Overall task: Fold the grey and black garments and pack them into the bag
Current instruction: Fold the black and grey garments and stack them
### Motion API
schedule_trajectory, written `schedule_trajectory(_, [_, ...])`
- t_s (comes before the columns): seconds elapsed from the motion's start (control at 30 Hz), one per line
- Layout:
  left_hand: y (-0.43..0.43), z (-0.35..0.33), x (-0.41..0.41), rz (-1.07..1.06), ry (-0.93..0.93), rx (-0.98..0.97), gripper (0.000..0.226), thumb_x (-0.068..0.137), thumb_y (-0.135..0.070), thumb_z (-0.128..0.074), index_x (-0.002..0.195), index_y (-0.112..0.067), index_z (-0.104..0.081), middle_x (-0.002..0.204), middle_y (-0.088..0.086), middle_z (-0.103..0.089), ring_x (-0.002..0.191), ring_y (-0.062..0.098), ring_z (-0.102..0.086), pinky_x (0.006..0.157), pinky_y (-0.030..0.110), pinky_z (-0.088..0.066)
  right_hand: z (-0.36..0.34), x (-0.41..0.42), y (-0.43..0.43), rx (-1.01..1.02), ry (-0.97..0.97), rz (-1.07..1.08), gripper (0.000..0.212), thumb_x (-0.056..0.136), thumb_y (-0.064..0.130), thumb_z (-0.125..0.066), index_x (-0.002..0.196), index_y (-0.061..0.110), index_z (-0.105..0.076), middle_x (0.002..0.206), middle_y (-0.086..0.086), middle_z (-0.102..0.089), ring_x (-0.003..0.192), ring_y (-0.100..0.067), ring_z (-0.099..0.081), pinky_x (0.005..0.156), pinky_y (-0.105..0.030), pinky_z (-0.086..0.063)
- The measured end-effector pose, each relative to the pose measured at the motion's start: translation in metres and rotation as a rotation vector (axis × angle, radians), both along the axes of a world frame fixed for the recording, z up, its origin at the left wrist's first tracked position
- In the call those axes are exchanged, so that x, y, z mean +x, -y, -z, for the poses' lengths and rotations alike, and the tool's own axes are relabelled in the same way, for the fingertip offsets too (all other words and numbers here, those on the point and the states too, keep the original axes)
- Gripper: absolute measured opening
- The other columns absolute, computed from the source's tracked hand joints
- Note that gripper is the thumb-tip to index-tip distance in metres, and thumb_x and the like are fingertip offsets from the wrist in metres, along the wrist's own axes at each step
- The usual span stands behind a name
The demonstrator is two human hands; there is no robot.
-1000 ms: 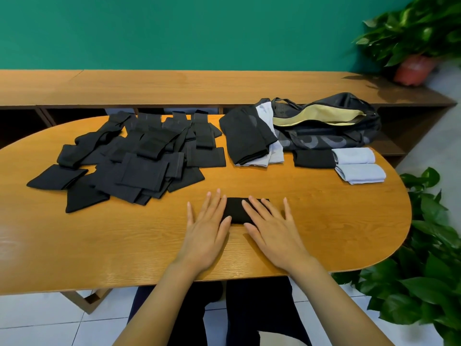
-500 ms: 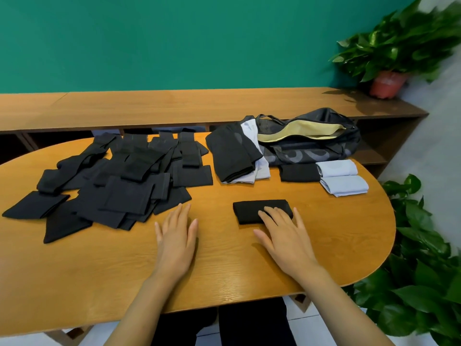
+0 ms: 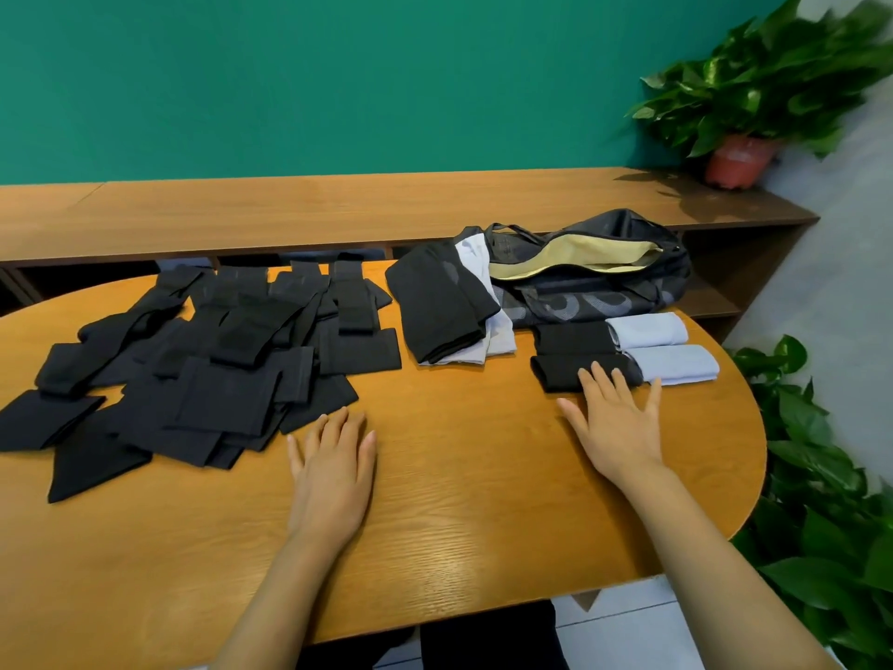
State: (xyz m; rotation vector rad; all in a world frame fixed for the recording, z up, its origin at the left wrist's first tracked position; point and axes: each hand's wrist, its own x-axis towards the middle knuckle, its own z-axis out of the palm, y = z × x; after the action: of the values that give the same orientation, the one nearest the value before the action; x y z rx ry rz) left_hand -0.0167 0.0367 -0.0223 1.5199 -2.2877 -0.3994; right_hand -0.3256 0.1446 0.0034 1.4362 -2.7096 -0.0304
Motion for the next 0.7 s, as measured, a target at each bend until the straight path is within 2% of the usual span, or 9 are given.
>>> schedule_trajectory(0.13, [-0.001, -0.002, -0.001, -0.004, 0.001, 0.004, 0.051, 0.102, -0.044, -0.021, 0.142, -0.024, -0.045, 0.153, -0.002, -0.035, 0.146, 0.019, -0.017, 0.120, 0.049, 0.001, -0.008, 0.022, 0.016, -0.107, 0.004, -0.150, 0.063, 0.098, 0.058, -0.016, 0.153, 0.027, -0.021, 0.163, 0.003, -0.008, 0.150, -0.019, 0.001, 0.117, -0.055, 0.006])
schedule_trajectory(0.33, [-0.002, -0.005, 0.000, -0.013, -0.055, 0.005, 0.046, 0.103, -0.040, -0.024, 0.137, -0.023, -0.051, 0.150, -0.003, -0.039, 0.145, 0.017, -0.020, 0.121, 0.047, -0.001, -0.023, 0.067, 0.084, -0.076, 0.000, -0.436, 0.056, 0.102, 0.053, -0.021, 0.150, 0.027, -0.033, 0.163, 0.004, -0.008, 0.150, -0.021, 0.004, 0.116, -0.056, 0.006])
schedule_trajectory(0.47, [-0.003, -0.005, 0.001, -0.018, -0.103, 0.008, 0.046, 0.103, -0.039, -0.024, 0.134, -0.024, -0.054, 0.149, -0.004, -0.041, 0.144, 0.015, -0.021, 0.121, 0.046, -0.001, -0.022, 0.082, 0.114, -0.046, 0.032, -0.455, 0.054, 0.103, 0.052, -0.024, 0.145, 0.023, -0.042, 0.163, 0.006, -0.010, 0.150, -0.021, 0.005, 0.117, -0.056, 0.006])
schedule_trajectory(0.6, [-0.002, -0.005, 0.001, -0.021, -0.123, 0.009, 0.044, 0.104, -0.038, -0.024, 0.133, -0.024, -0.055, 0.148, -0.004, -0.042, 0.144, 0.014, -0.022, 0.121, 0.045, -0.001, -0.019, 0.086, 0.121, -0.051, 0.083, -0.426, 0.058, 0.103, 0.051, -0.022, 0.150, 0.019, -0.033, 0.162, 0.006, -0.015, 0.150, -0.019, 0.001, 0.117, -0.051, 0.008])
schedule_trajectory(0.7, [-0.002, -0.006, 0.002, -0.019, -0.123, 0.005, 0.044, 0.104, -0.038, -0.024, 0.133, -0.024, -0.055, 0.148, -0.004, -0.042, 0.143, 0.014, -0.022, 0.121, 0.046, -0.002, -0.019, 0.088, 0.113, -0.106, 0.076, -0.451, 0.058, 0.103, 0.050, -0.023, 0.150, 0.018, -0.035, 0.160, 0.005, -0.023, 0.150, -0.018, -0.007, 0.118, -0.048, 0.007])
